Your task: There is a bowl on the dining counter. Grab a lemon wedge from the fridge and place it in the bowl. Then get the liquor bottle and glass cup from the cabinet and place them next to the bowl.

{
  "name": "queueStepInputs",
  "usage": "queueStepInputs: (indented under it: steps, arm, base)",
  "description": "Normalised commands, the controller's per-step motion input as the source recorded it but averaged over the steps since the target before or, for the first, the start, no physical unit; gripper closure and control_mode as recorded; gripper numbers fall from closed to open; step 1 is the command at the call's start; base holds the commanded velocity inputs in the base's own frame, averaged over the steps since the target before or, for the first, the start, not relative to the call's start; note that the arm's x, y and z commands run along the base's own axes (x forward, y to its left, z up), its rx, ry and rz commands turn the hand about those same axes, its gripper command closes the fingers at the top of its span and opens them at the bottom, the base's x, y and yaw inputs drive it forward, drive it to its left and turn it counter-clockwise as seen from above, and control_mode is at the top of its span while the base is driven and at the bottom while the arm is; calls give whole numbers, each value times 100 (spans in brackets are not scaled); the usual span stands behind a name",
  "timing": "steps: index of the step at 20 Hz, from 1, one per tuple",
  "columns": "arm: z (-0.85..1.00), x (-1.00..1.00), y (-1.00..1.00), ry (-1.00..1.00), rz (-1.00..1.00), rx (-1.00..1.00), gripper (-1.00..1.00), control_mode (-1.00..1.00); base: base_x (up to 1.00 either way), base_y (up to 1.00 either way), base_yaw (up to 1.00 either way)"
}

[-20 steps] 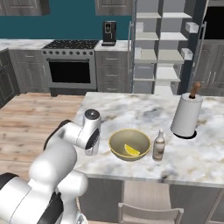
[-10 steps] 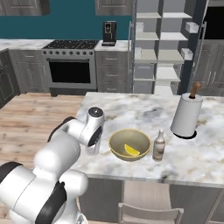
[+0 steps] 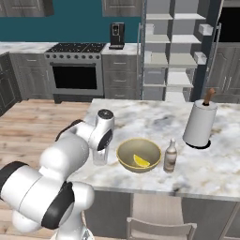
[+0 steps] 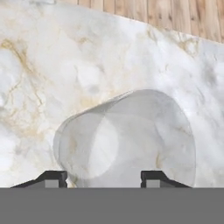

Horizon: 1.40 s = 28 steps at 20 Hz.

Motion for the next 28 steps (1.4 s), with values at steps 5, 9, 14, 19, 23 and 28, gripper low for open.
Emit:
queueStepInputs:
  steps: [5, 9, 14, 19, 23, 28]
  arm:
    - [12, -31, 0, -7, 0, 0, -100, -100]
    - [44, -38, 0, -12, 0, 0, -100, -100]
    - [63, -45, 6, -14, 0, 0, -100, -100]
    - [66, -45, 14, -5, 0, 0, -100, -100]
    - [72, -49, 18, -7, 0, 0, -100, -100]
    - [77, -62, 16, -10, 0, -1, -100, -100]
  base:
    - [0, 0, 0]
    - [0, 0, 0]
    - [0, 0, 0]
    - [0, 0, 0]
    - [0, 0, 0]
    - [0, 0, 0]
